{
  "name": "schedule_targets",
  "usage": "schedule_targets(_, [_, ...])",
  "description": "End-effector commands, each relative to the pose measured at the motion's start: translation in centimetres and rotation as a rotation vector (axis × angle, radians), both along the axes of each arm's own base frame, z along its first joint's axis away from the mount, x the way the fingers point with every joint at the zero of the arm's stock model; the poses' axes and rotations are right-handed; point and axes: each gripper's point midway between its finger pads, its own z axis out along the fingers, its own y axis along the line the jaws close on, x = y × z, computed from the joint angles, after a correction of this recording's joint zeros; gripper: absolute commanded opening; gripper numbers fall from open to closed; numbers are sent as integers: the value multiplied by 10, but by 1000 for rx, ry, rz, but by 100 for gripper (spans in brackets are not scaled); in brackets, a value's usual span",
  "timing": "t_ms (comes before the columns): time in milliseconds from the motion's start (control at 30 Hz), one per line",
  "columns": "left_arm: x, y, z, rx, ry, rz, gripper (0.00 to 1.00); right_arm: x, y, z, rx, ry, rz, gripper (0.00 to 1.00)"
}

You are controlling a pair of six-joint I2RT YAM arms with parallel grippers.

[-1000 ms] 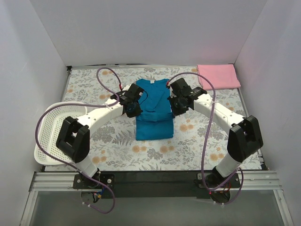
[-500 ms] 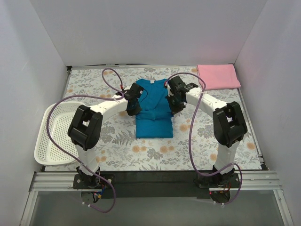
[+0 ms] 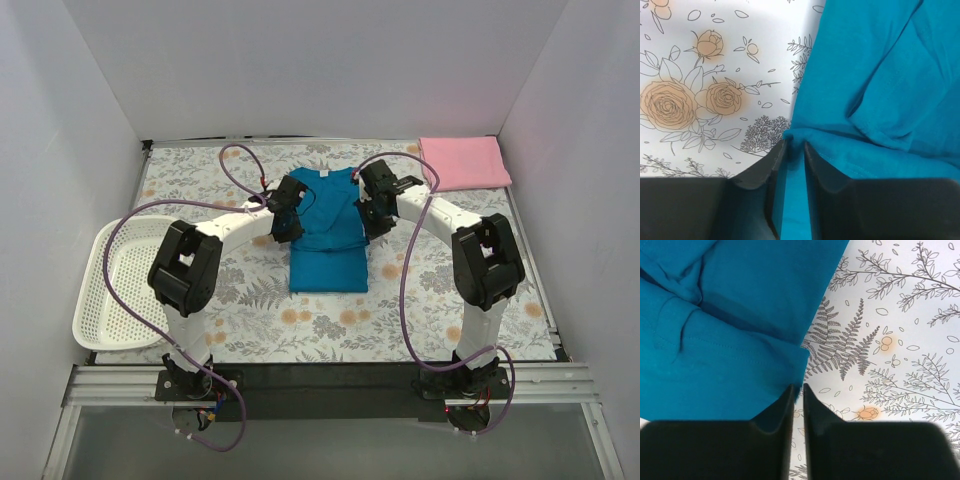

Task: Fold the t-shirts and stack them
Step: Fold the tshirt

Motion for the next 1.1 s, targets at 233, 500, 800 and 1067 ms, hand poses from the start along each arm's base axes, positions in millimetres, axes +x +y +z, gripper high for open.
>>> schedule_targets(233, [-16,-3,66,-66,-163,-3,50,-6,11,42,97,-150,-33,25])
schedule_targets(500, [-83,-32,48,-158,-127,-49,29,-46,67,39,317,-163,76,17])
schedule_targets(800, [-127,-37,-11,-100,6,-80,23,-49,102,13,416,-151,109,14])
schedule_targets(1067, [-148,-30,-27,-91,68,-98,23,-34,115,-6,428,-160,107,14])
